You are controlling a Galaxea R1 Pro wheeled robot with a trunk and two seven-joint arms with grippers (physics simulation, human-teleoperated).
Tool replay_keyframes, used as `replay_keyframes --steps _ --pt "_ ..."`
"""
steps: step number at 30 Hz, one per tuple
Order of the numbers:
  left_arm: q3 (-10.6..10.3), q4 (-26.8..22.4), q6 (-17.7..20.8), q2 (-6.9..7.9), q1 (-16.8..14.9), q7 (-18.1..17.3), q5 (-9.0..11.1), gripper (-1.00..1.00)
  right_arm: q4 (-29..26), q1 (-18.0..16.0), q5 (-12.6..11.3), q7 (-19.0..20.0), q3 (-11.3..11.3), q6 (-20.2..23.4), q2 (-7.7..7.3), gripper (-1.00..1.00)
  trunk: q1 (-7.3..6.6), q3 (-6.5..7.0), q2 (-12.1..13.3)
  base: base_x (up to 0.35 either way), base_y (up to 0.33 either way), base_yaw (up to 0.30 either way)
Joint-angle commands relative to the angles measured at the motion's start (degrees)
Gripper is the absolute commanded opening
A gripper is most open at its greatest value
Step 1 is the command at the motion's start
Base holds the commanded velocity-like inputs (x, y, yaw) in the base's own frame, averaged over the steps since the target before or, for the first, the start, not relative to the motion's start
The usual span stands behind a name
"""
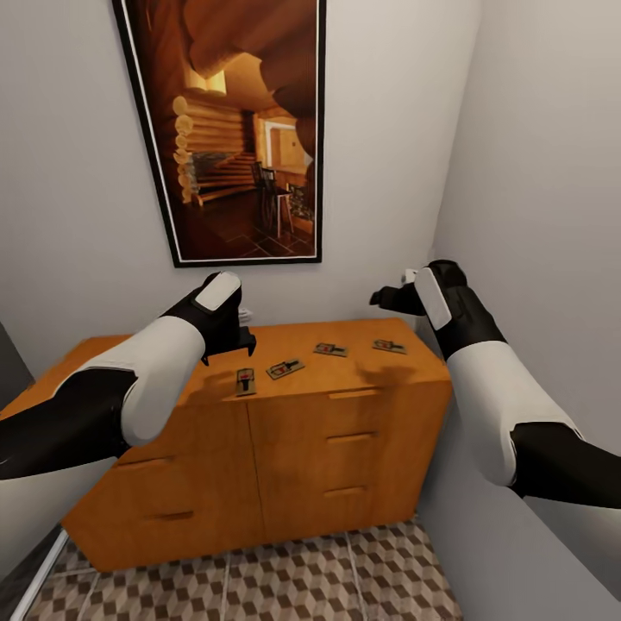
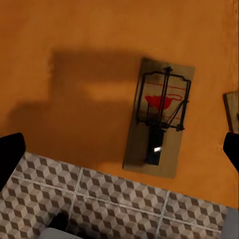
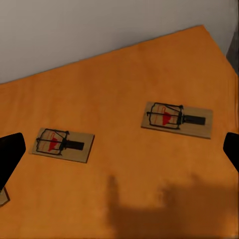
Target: Take the four mousetraps from the cabinet in the bathroom and place them on the bathroom floor. Make sure all four end up on the same floor surface, and ensure that at least two of them are either under or directly next to the same bathroom sink.
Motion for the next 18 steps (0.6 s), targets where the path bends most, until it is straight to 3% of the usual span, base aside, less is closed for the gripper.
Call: replay_keyframes --steps 1,10,18 --pt "-0.05 -0.10 0.26 0.01 -0.02 0.53 0.45 1.00 -0.02 -0.05 -0.54 -0.54 -0.02 0.08 0.19 1.00 0.00 -0.06 -0.03 0.000 0.000 -0.237" --pt "-0.05 -0.10 0.26 0.01 -0.02 0.53 0.48 1.00 0.00 -0.05 -0.50 -0.54 -0.03 0.03 0.46 1.00 0.00 -0.06 -0.03 0.000 0.000 -0.085" --pt "-0.04 -0.03 0.26 0.06 -0.02 0.53 0.50 1.00 0.00 -0.05 -0.51 -0.54 -0.07 0.03 0.47 1.00 0.00 -0.06 -0.03 0.000 0.000 -0.180"
